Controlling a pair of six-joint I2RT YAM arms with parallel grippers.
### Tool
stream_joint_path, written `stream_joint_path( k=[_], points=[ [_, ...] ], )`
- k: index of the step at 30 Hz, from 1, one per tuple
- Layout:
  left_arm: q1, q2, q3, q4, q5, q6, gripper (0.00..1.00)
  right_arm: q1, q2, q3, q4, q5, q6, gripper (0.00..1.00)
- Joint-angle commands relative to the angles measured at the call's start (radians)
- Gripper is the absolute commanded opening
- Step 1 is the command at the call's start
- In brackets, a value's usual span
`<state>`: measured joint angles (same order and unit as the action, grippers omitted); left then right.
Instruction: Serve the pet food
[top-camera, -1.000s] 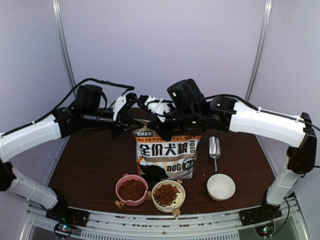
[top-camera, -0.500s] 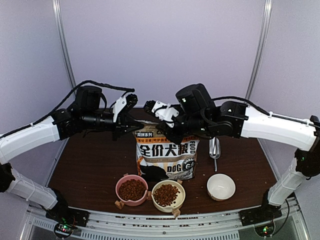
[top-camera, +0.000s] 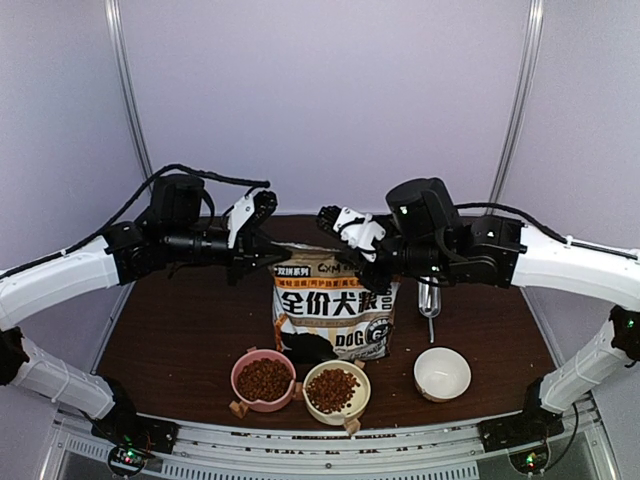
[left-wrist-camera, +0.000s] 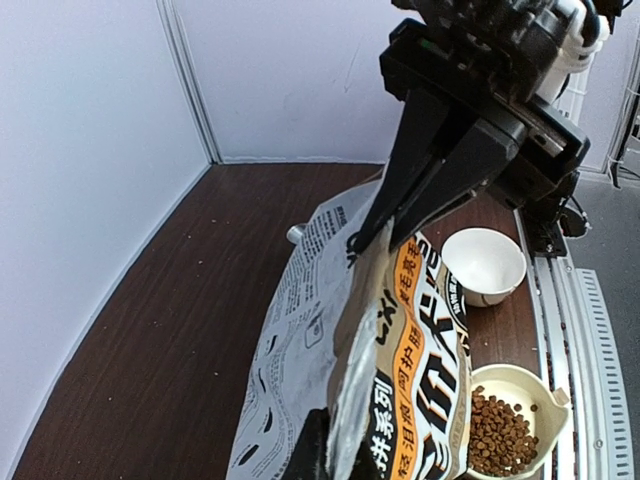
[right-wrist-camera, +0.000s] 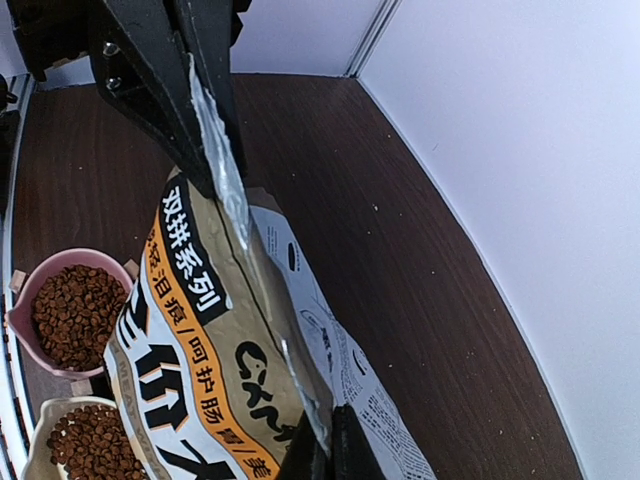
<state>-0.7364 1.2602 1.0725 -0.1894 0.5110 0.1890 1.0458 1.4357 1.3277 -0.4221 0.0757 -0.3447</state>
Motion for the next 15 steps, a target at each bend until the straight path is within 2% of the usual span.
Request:
stream_joint_path(
  k=[1, 15],
  points=[
    [0.037, -0.076, -0.003, -0.001, -0.033, 0.001, 0.00, -0.105, -0.125, -0.082, -0.228, 0.254, 0.033, 0.02],
    [0.037, -0.074, -0.003, -0.001, -0.030, 0.001, 0.00, -0.158, -0.187, -0.122, -0.292, 0.345, 0.014, 0.06]
  ],
)
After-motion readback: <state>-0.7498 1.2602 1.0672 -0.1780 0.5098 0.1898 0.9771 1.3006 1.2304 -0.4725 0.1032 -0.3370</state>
